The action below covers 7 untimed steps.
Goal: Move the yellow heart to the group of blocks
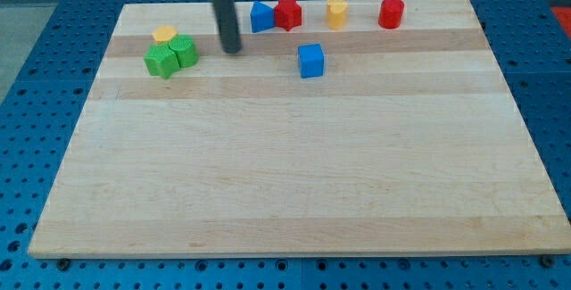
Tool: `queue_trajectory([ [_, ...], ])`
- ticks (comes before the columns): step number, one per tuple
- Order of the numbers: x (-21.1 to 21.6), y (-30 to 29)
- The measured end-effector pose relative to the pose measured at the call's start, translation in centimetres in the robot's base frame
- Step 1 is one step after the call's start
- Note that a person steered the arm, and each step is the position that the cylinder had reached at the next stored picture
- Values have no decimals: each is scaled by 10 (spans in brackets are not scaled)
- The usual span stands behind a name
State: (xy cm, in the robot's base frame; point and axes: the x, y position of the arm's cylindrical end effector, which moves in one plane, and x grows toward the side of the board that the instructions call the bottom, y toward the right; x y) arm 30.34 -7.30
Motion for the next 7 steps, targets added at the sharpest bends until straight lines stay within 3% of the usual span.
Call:
queue_trajectory([
  [1,6,79],
  [3,33,307],
  [4,-8,366],
  [5,-108,337],
  [7,-112,318],
])
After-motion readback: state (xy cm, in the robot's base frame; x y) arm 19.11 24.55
